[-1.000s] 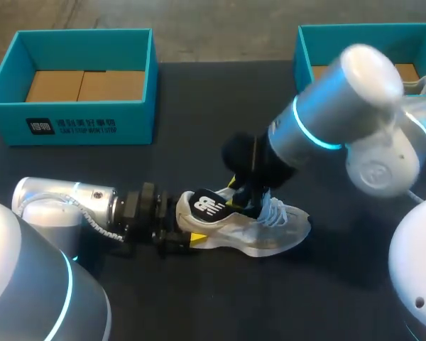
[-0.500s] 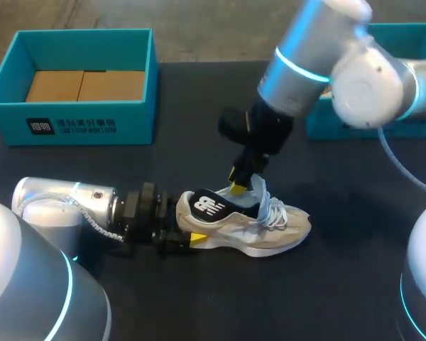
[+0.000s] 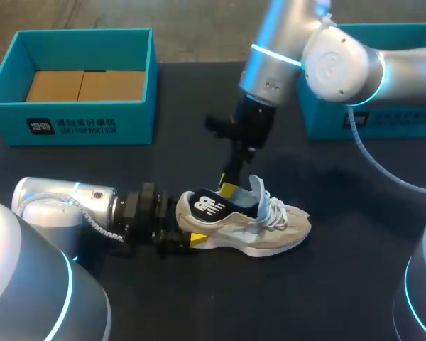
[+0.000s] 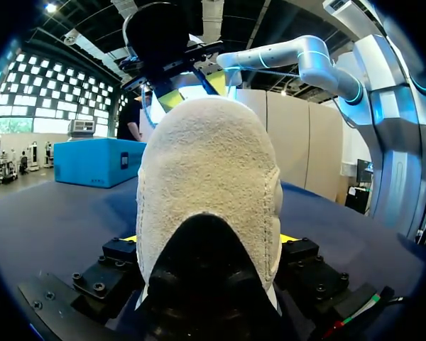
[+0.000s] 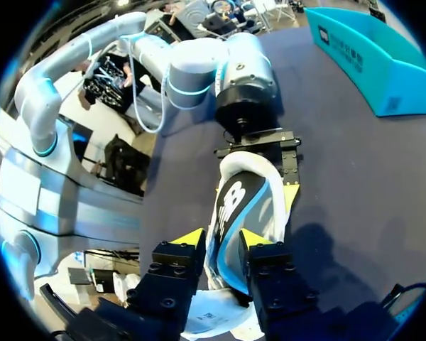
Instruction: Take the shoe out of the shoebox, open the shoe tongue, remove and reinsert the insole, then place the shoe into the shoebox
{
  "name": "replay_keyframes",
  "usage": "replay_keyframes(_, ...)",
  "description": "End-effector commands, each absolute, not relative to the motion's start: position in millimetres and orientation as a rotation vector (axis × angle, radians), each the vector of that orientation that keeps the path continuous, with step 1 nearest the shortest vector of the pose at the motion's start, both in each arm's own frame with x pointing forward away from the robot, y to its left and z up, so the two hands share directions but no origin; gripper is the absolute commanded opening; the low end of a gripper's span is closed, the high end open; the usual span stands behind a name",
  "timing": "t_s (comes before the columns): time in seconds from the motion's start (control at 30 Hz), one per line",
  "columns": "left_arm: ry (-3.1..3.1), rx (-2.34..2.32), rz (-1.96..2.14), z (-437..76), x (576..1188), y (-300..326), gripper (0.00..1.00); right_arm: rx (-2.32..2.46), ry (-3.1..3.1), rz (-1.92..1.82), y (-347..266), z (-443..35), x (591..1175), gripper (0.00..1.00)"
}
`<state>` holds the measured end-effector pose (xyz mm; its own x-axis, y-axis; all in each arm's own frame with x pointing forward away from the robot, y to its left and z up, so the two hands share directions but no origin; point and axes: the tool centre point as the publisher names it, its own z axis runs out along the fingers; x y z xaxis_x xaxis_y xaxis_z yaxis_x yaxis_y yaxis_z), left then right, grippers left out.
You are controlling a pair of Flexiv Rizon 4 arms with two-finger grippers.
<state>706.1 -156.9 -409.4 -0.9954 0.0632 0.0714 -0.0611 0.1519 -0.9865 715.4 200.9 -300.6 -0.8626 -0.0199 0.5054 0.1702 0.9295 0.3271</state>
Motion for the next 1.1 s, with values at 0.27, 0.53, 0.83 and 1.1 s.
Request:
replay_keyframes(0.27, -2.31, -0.001, 1.985, -408.9, 705.8, -156.9, 0.0, -0.15, -2.555, -0.491, 204.0, -303.3, 715.5, 0.0)
replay_keyframes(0.53, -2.31, -0.001, 1.985, -408.9, 705.8, -156.9, 0.0, -0.193, -2.572, -0.469, 196.2, -285.7, 720.4, 0.0)
replay_keyframes(0.83, -2.31, -0.001, 1.985, -408.9, 705.8, -156.9, 0.0, -0.279, -2.568, -0.424, 184.7, -262.8, 727.0, 0.0)
replay_keyframes(1.1, -2.31, -0.001, 1.985, -408.9, 705.8, -156.9, 0.0, -0.324, -2.571, -0.393, 184.3, -248.1, 729.6, 0.0)
